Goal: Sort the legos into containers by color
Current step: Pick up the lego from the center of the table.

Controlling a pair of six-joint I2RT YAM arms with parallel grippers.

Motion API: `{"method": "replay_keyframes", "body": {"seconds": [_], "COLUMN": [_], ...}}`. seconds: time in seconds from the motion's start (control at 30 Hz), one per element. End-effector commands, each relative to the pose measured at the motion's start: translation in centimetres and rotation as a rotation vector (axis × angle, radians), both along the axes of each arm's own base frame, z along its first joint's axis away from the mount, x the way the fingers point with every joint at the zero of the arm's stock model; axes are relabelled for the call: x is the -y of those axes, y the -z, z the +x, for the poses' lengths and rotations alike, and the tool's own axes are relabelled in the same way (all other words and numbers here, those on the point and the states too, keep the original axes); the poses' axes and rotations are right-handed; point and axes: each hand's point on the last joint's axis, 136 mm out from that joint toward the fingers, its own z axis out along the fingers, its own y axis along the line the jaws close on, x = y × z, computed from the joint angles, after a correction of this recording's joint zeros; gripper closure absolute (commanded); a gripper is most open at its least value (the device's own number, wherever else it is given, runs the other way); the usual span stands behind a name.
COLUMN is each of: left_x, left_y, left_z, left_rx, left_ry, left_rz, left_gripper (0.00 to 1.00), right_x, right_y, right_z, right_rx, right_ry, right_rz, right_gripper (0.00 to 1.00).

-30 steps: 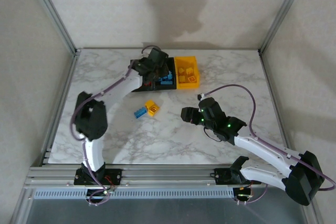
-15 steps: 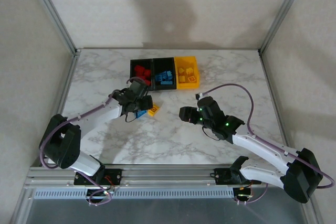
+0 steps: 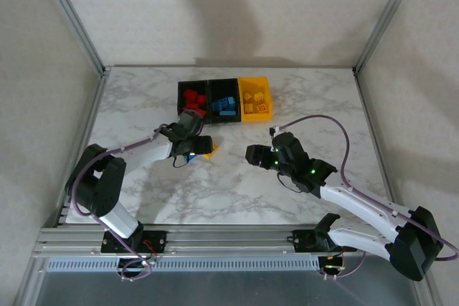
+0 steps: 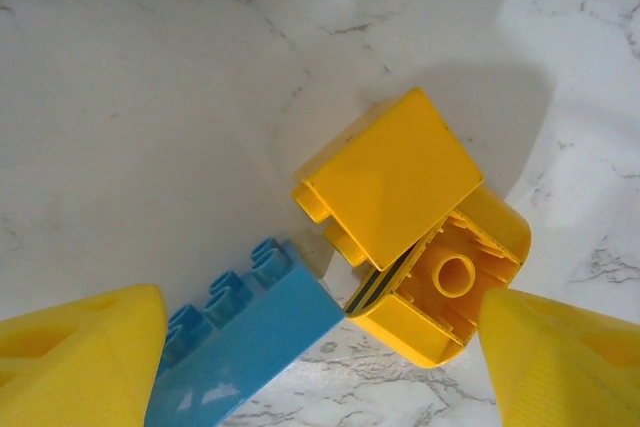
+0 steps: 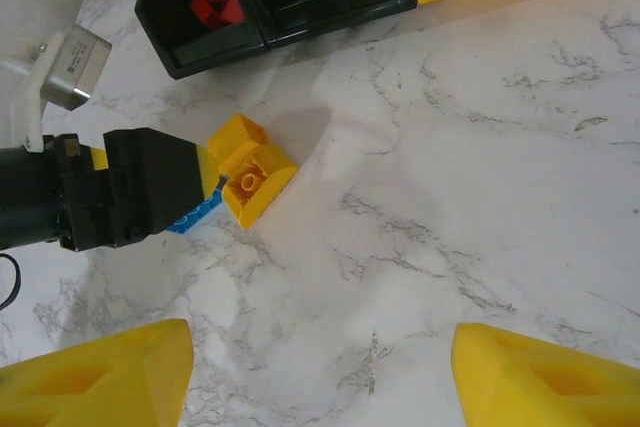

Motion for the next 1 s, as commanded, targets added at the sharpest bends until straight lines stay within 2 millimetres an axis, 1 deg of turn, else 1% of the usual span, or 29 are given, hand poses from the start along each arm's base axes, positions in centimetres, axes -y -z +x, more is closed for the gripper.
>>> {"method": "replay_keyframes", "body": {"seconds": [0.0,0.13,0.27,0.4,0.53,0.67,0.83,0.9,0.97], "left_x": [0.2,-0.1,-0.8,-1.2,-1.6,-1.9,-2.3,-2.4,-2.4], "left_y": [0.5,1.4,1.7,2.3,2.6,2.5,2.4,2.0,1.3], "left_z": [0.1,-0.8,-1.8,-2.6,-3.0,-3.2,-3.6,-3.7,-3.7], "left_rx": [-0.006,-0.042,-0.053,-0.071,-0.080,-0.076,-0.078,-0.074,-0.062], "left_ry": [0.031,0.025,0.015,0.007,-0.007,-0.022,-0.029,-0.035,-0.043], "left_rz": [-0.002,-0.003,0.006,0.013,0.019,0.022,0.033,0.035,0.031], "left_gripper": [0.19,0.22,0.26,0.33,0.40,0.52,0.79,0.86,0.89], "right_x": [0.2,0.1,0.0,0.0,-0.1,0.0,0.0,0.0,0.0], "right_y": [0.0,0.2,0.4,0.4,0.4,0.5,0.6,0.6,0.4], "right_z": [0.1,0.2,0.1,0.2,0.2,0.2,0.1,0.2,0.1], "right_rx": [0.006,0.005,0.001,0.003,0.003,0.001,0.000,0.002,0.006], "right_ry": [0.010,0.007,0.005,0.004,0.004,0.006,0.005,0.006,0.003], "right_rz": [0.001,-0.003,0.000,0.001,0.004,0.001,0.004,0.001,0.003], "right_gripper": [0.31,0.31,0.31,0.31,0.31,0.31,0.31,0.31,0.31]}}
